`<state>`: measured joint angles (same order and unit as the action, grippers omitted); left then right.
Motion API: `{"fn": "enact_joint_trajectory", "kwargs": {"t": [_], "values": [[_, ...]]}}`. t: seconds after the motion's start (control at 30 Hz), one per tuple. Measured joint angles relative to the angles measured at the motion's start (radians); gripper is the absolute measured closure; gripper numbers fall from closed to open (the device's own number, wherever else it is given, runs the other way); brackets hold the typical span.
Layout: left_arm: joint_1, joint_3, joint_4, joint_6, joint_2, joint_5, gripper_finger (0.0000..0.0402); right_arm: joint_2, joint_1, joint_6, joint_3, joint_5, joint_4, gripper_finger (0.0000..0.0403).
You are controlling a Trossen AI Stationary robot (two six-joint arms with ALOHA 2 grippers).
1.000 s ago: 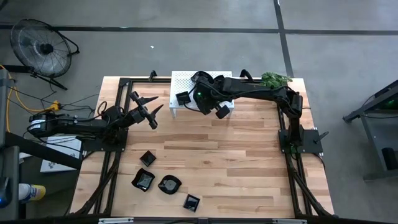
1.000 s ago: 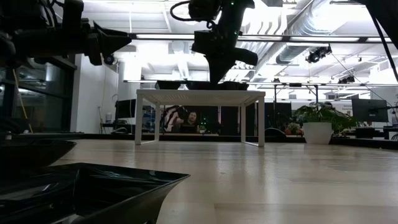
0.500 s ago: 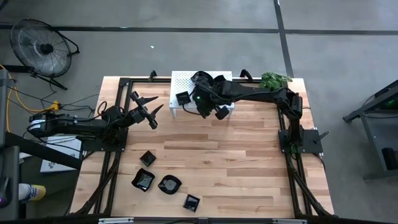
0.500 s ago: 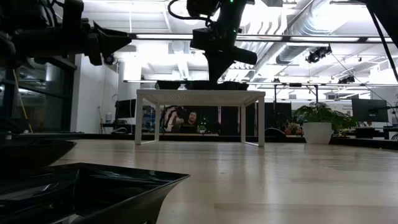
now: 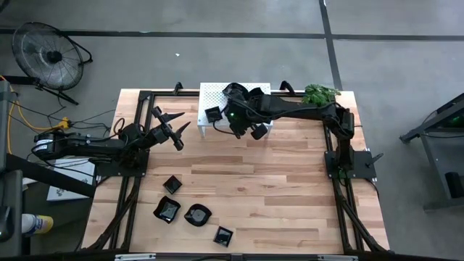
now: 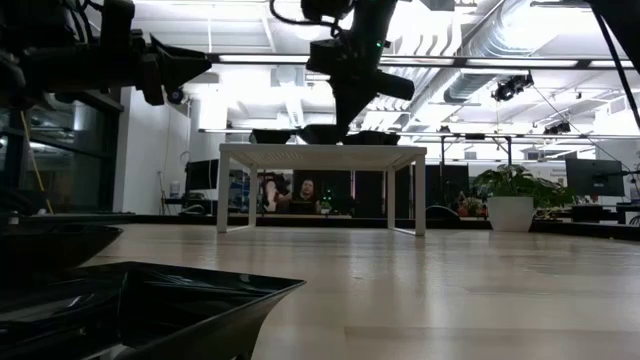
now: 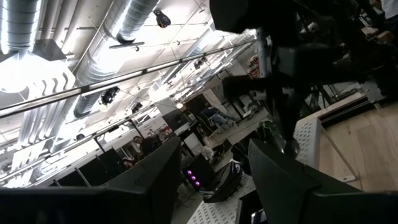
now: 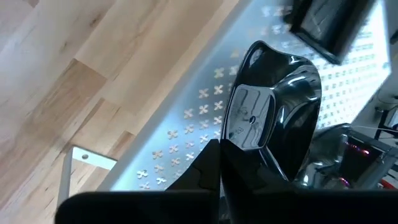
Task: Pick & Place Mini shaped plates
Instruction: Stack the black leaf-shaped plate on top of the black leaf-shaped plate on the shelf
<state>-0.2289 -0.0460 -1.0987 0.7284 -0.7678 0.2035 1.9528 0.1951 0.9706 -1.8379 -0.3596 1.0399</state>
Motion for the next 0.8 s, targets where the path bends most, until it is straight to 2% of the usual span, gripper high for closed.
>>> {"fn": "enact_joint_trajectory", "kwargs": {"t": [0.33, 0.5, 0.8], "values": [[0.0, 0.0, -0.001, 0.0, 0.0, -0.003, 0.0218, -0.089, 0.0, -0.034, -0.002, -0.032, -0.041, 0.0403], [0.0, 0.0, -0.001, 0.0, 0.0, -0.003, 0.0218, -0.1, 0.021, -0.116, -0.003, -0.073, -0.142, 0.0403], [0.0, 0.0, -0.002, 0.0, 0.0, -0.003, 0.0218, -0.094, 0.103, -0.164, -0.003, -0.034, -0.256, 0.0402]]}}
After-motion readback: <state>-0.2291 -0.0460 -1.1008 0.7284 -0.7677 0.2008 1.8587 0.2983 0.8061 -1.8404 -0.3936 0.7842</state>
